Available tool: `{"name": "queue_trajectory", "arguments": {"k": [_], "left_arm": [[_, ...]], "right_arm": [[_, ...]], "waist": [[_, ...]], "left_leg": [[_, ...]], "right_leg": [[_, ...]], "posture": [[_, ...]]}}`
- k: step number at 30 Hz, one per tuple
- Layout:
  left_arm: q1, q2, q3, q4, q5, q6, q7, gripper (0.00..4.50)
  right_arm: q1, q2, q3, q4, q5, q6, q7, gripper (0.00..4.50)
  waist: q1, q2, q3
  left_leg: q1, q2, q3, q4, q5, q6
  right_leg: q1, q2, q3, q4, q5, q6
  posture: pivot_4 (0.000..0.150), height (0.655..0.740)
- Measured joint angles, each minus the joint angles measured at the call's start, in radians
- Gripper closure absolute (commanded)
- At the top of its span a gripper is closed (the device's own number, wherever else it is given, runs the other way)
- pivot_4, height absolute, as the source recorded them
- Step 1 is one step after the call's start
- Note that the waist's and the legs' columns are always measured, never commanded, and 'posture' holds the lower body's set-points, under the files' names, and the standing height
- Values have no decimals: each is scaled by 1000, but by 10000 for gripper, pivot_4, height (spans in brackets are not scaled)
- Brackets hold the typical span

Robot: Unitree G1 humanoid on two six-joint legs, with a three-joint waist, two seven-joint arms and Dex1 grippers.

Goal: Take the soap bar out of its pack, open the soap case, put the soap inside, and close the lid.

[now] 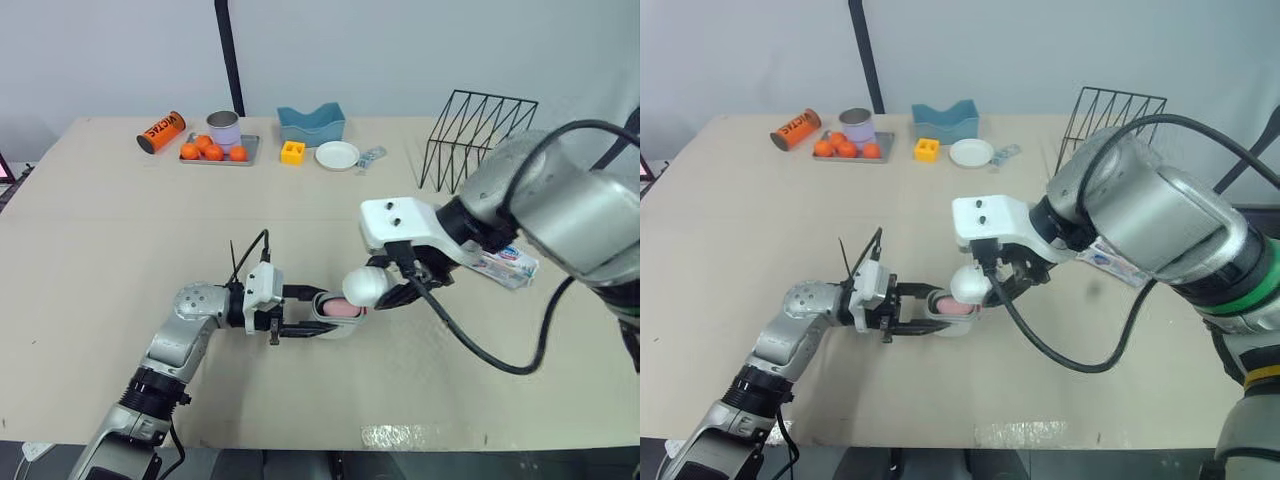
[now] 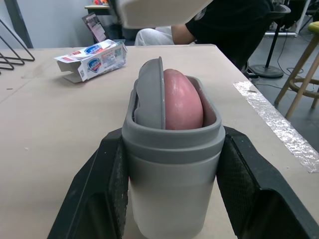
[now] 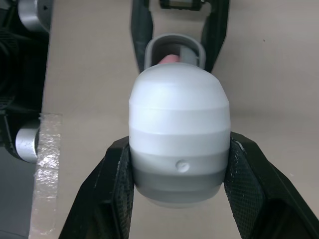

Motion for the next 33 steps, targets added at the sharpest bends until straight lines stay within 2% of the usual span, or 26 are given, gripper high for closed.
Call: {"name": "queue_trajectory", "arguments": {"k": [10, 17, 33], "left_arm": [[-2, -13, -6, 28, 24, -17, 9, 25852], [-53, -48, -7, 106, 64, -65, 46, 25852], [-62, -100, -13, 141, 94, -128, 69, 25852]], "right_arm": [[-56, 76, 68, 33, -50, 79, 14, 25402], [-69, 85, 75, 32, -50, 111, 21, 25402], [-67, 106, 141, 65, -83, 114, -11, 25402]], "waist": [[0, 0, 0], [1, 0, 0], [1, 0, 0]], "left_leg": [[0, 0, -1, 0, 0, 0], [-1, 0, -1, 0, 0, 0], [-1, -1, -1, 0, 0, 0]], "right_leg": [[0, 0, -1, 0, 0, 0], [0, 0, -1, 0, 0, 0], [0, 0, -1, 0, 0, 0]], "posture": [[1500, 7400], [1500, 7400], [1500, 7400]]}}
